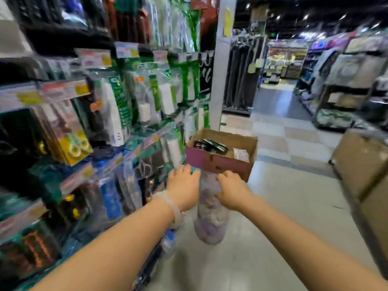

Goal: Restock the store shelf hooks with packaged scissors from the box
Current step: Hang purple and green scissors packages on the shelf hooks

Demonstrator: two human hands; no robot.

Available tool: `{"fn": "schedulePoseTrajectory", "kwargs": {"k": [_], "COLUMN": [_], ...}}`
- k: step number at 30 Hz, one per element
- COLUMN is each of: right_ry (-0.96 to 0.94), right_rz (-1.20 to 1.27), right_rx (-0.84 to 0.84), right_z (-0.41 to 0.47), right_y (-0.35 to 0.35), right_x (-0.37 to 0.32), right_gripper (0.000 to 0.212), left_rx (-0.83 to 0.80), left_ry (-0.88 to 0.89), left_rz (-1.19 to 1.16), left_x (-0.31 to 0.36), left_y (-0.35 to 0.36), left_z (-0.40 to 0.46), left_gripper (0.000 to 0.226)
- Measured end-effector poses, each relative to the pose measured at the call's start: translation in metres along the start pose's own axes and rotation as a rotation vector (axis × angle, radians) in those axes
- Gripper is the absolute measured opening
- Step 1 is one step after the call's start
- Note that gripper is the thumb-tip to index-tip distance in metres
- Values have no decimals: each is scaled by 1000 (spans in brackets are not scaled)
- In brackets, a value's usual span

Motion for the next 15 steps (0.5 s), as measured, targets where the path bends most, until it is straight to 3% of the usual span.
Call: {"fn": "schedulePoseTrajectory", "kwargs": {"k": [11, 15], "right_ry": [235, 305], "right_rz": [58, 106], "right_rx": [-48, -38], "right_z": [155, 202], "right_y": [-9, -3], "right_x": [89, 133], "right_gripper": [39, 53], "left_rx": [-88, -82], "left_ry": [211, 245], "left_rz": [14, -35], "left_x": [-7, 6], "left_y": [22, 38], "left_z": [205, 268], "left_gripper": [54, 51]}}
Point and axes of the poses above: each hand's wrist, its own z-axis towards the middle knuckle, its own y-axis out of the palm, x = y × z, the point moved 1 cm from there along z, towards the middle knuckle, and after that the axes turned 5 degrees about z, right-handed, at the moved point
